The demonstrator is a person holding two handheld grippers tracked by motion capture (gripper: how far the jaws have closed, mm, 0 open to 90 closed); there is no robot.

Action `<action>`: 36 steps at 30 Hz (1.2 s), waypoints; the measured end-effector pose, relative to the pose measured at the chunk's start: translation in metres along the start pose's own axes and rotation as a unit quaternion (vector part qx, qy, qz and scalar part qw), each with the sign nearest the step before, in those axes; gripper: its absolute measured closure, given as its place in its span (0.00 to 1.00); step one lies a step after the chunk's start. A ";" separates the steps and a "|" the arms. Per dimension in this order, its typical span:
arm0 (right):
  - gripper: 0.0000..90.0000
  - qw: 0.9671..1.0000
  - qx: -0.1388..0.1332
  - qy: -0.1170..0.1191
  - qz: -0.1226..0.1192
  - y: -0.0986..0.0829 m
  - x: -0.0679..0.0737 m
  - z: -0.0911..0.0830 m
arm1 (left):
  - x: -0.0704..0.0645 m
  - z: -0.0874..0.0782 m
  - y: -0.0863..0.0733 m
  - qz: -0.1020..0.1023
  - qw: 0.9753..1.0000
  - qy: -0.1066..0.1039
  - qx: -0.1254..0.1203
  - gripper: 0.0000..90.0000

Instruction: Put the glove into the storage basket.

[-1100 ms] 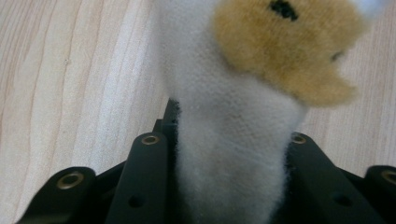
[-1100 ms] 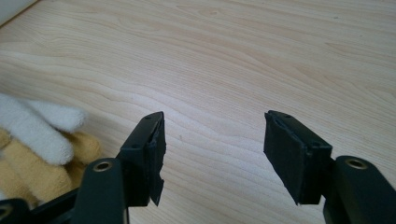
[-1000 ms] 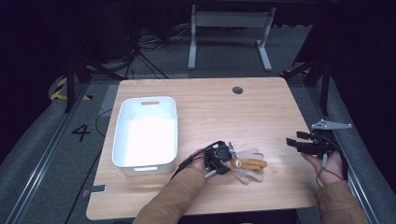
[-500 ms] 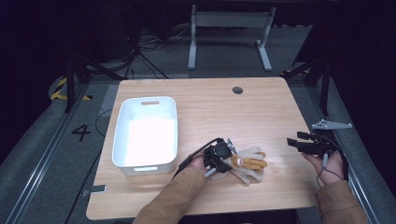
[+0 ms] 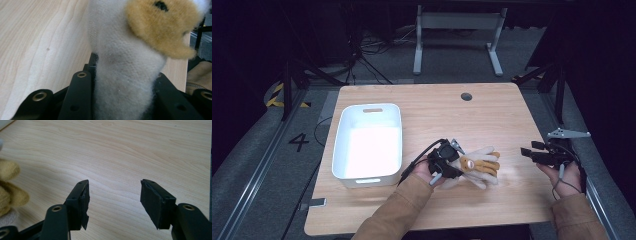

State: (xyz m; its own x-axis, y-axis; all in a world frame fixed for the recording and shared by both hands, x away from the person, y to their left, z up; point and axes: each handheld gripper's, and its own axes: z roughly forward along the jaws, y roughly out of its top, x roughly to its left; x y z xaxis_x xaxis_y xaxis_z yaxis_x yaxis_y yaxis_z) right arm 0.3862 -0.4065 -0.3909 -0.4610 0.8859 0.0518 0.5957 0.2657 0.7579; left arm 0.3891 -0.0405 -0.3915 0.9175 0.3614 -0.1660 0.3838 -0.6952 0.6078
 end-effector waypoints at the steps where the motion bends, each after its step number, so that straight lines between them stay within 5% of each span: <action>1: 0.45 1.000 0.000 0.000 0.000 0.000 0.000 0.000 | 0.000 -0.002 0.001 -0.001 1.000 0.001 -0.001 0.78; 12: 0.46 1.000 0.006 0.001 0.001 0.001 -0.002 0.003 | -0.001 -0.019 0.008 -0.015 1.000 0.018 0.004 0.78; 22: 0.46 1.000 0.021 0.010 -0.001 0.005 0.000 0.016 | 0.004 -0.046 0.018 -0.065 0.997 0.042 0.032 0.77; 27: 0.46 1.000 0.026 0.014 -0.002 0.007 -0.002 0.023 | 0.012 -0.059 0.026 -0.102 0.990 0.060 0.070 0.77; 36: 0.46 0.999 0.030 0.014 0.003 0.006 -0.008 0.028 | 0.023 -0.073 0.039 -0.123 0.983 0.085 0.109 0.77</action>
State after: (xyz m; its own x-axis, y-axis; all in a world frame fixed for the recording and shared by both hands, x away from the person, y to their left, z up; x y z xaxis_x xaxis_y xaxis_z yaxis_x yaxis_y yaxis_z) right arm 0.4116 -0.4010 -0.4050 -0.4743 0.8772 0.0751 0.6369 0.2829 0.7172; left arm 0.4176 -0.0142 -0.3148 0.7707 0.6207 -0.1441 0.6219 -0.6835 0.3821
